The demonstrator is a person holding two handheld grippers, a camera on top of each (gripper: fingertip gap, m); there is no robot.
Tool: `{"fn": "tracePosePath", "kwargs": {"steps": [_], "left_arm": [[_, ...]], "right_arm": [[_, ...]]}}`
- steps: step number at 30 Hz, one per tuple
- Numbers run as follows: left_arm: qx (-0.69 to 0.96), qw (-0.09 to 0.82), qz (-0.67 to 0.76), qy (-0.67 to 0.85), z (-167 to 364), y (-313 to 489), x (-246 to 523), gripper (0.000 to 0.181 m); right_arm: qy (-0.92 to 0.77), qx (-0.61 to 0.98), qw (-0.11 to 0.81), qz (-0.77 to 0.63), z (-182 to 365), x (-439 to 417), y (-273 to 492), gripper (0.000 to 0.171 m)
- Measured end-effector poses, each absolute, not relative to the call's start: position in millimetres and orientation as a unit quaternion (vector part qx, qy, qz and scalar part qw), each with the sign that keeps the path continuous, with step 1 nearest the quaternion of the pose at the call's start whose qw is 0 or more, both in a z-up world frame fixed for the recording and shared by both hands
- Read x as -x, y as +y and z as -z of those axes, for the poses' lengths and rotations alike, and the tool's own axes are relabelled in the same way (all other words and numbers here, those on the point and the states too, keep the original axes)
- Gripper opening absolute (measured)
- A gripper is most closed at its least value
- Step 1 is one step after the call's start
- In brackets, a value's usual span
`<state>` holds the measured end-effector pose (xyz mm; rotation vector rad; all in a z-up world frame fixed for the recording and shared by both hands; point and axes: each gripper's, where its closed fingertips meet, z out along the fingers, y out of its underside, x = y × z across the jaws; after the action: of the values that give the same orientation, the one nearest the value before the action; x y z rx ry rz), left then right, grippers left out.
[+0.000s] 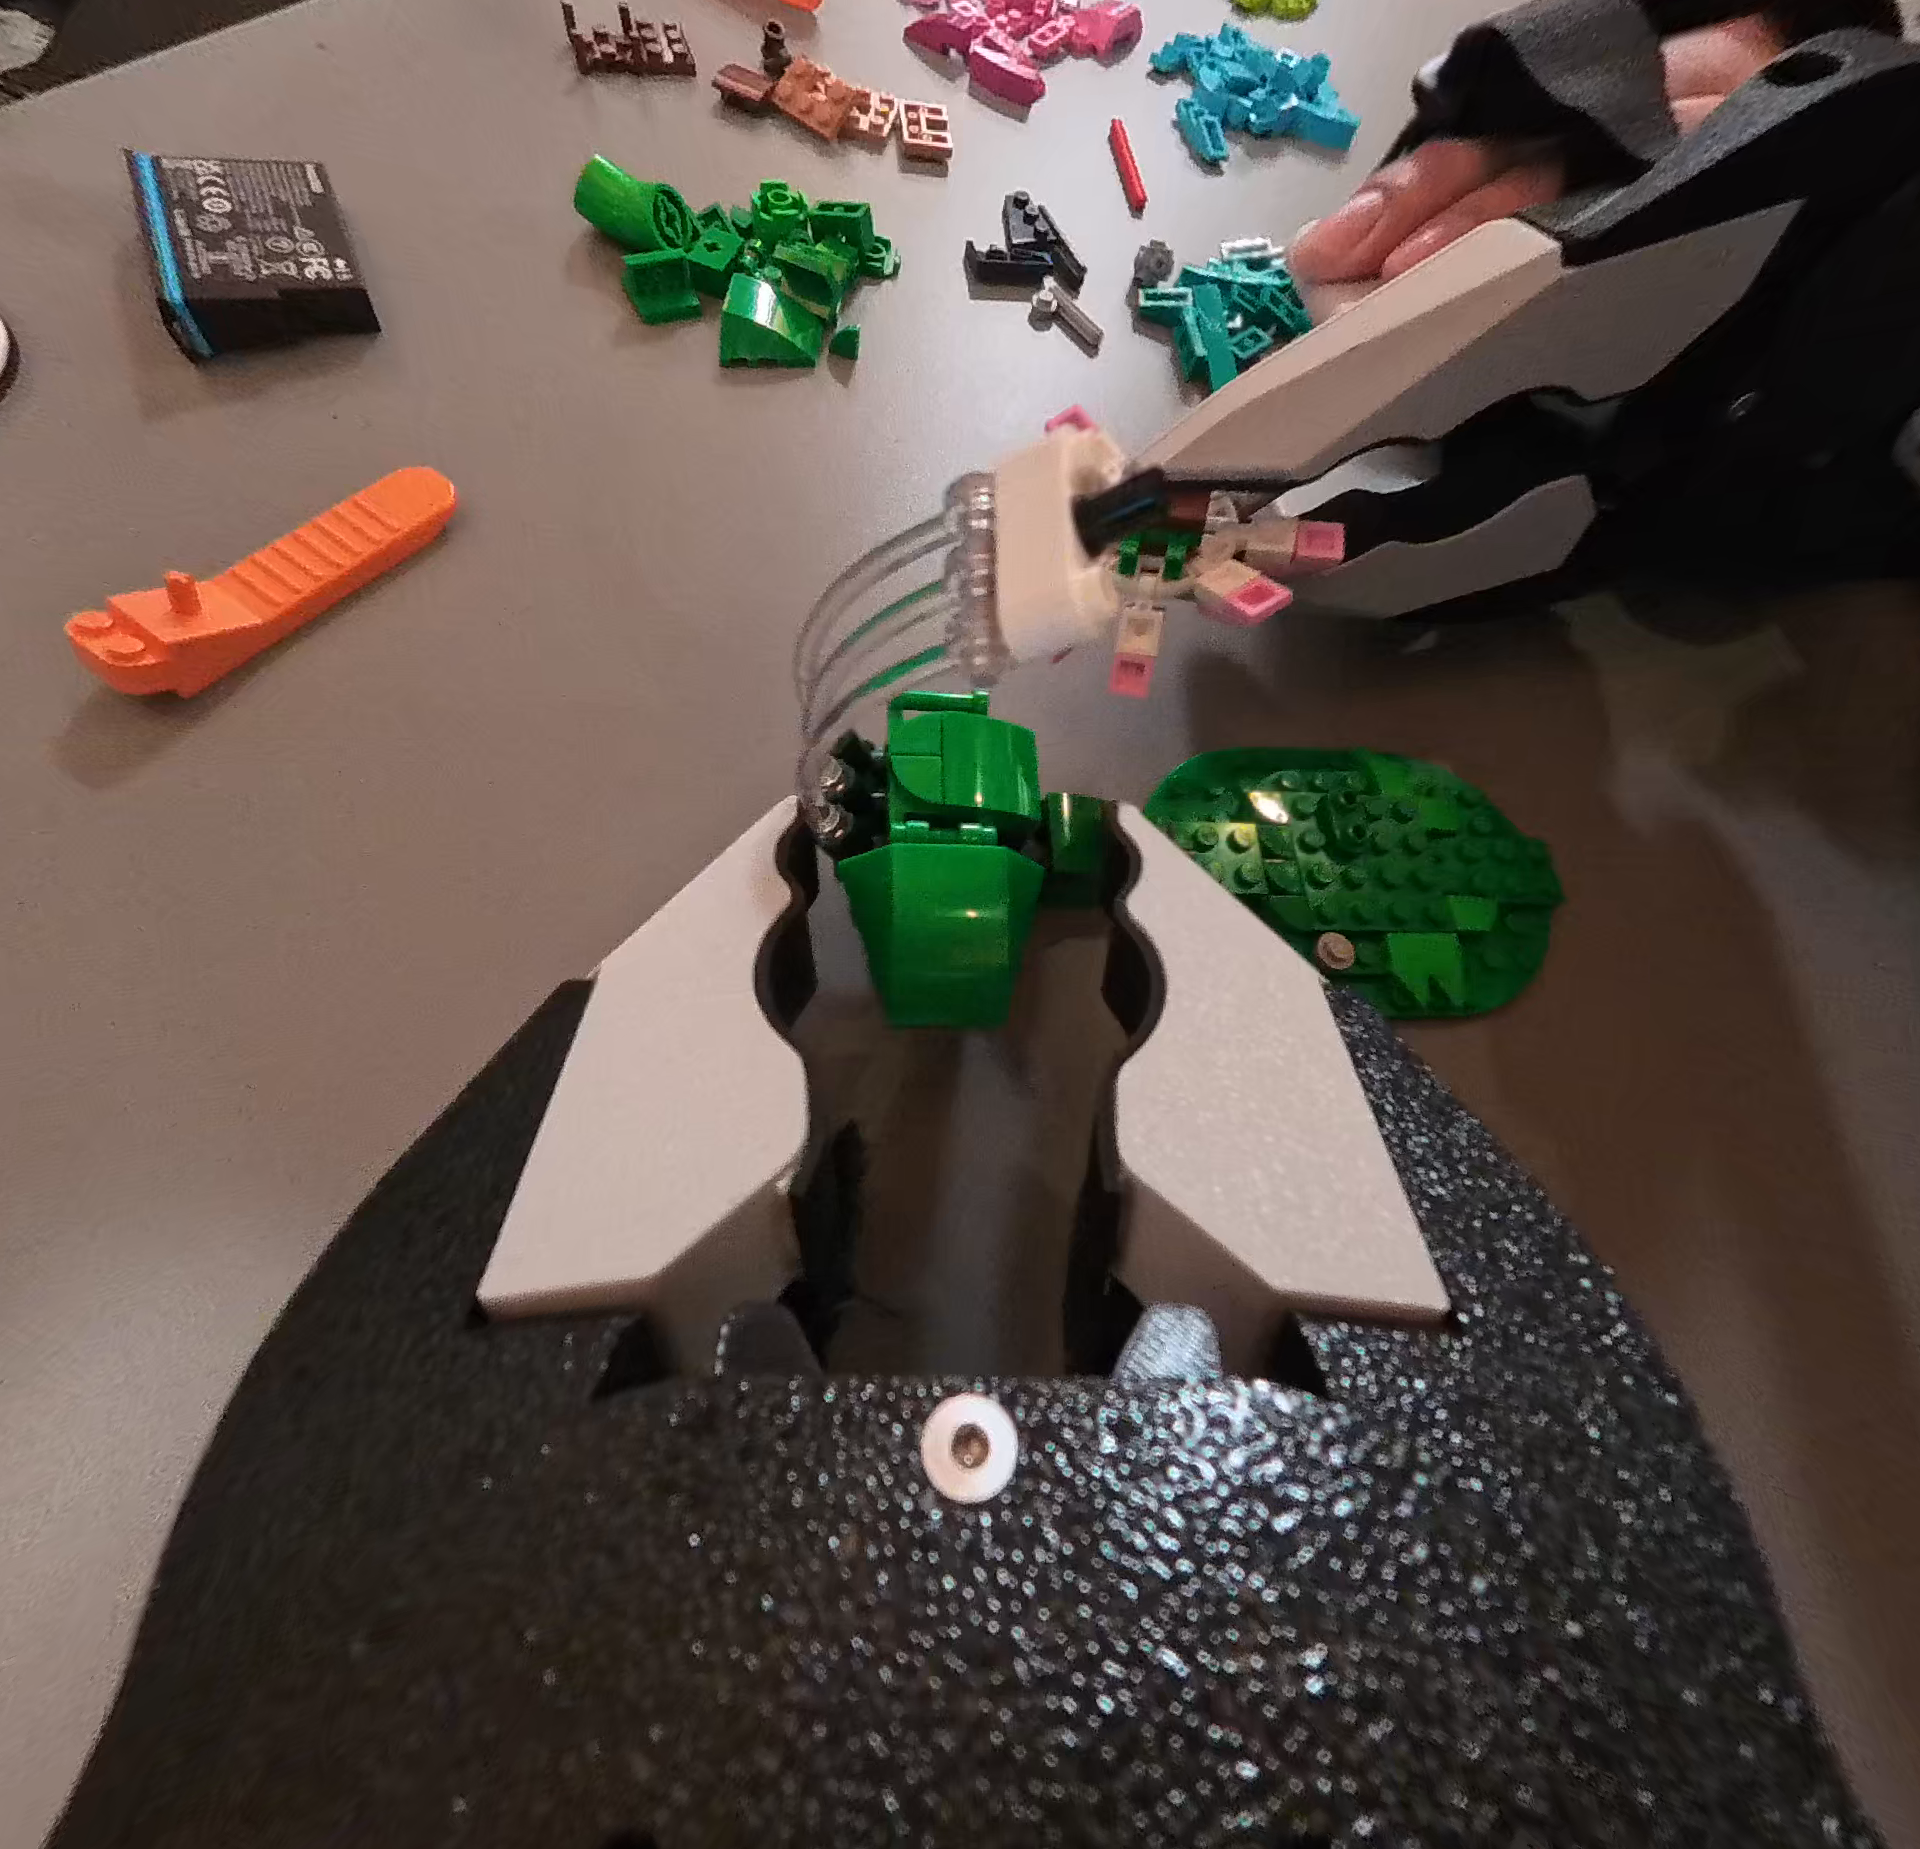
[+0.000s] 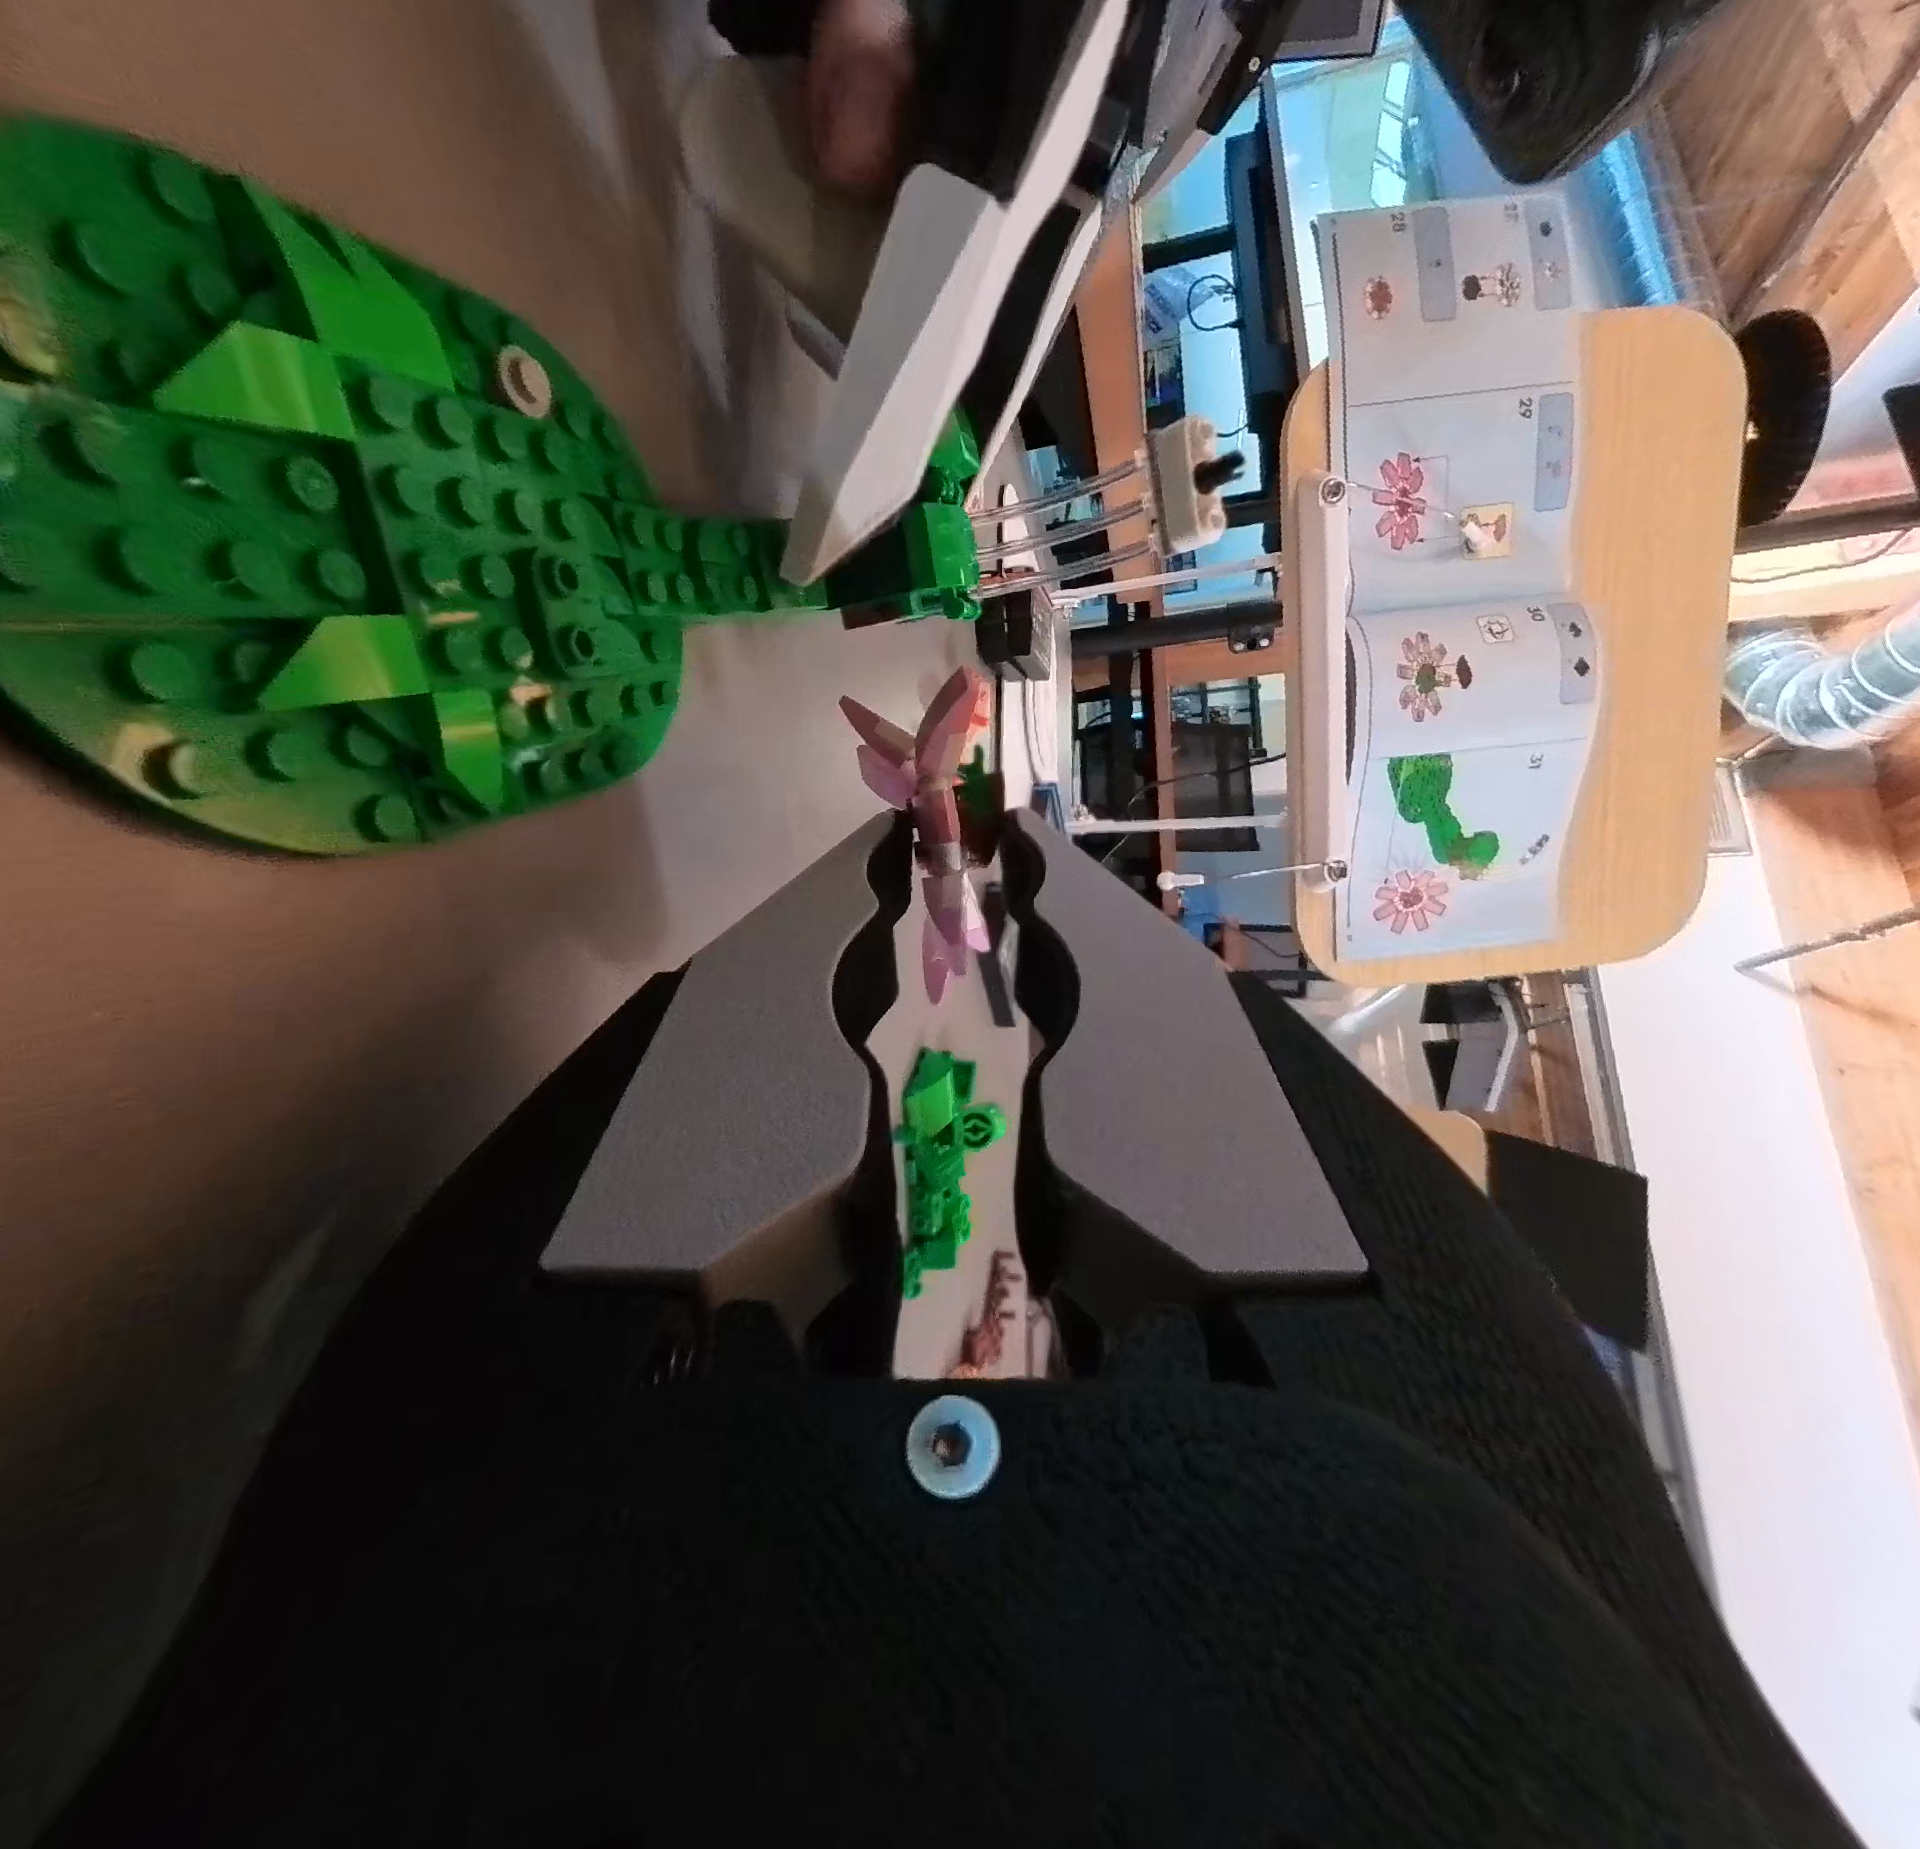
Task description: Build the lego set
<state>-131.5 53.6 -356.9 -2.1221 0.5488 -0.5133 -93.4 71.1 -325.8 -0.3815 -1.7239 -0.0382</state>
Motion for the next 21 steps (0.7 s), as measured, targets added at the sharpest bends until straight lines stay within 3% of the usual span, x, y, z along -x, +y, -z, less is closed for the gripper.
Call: {"fn": "tracePosePath", "kwargs": {"steps": [1,8,21], "left_arm": [[0.85,0.432,0.208,0.217,356,54,132,0.05],[0.849,0.443,0.207,0.202,353,57,136,0.039],[0.836,0.418,0.246,0.257,355,60,124,0.038]], "right_arm": [[-0.756,0.16,0.635,0.019,325,96,71,0.015],[-0.78,0.102,0.617,0.017,324,114,73,0.015],[-0.796,0.057,0.602,0.034,327,121,76,0.015]]}}
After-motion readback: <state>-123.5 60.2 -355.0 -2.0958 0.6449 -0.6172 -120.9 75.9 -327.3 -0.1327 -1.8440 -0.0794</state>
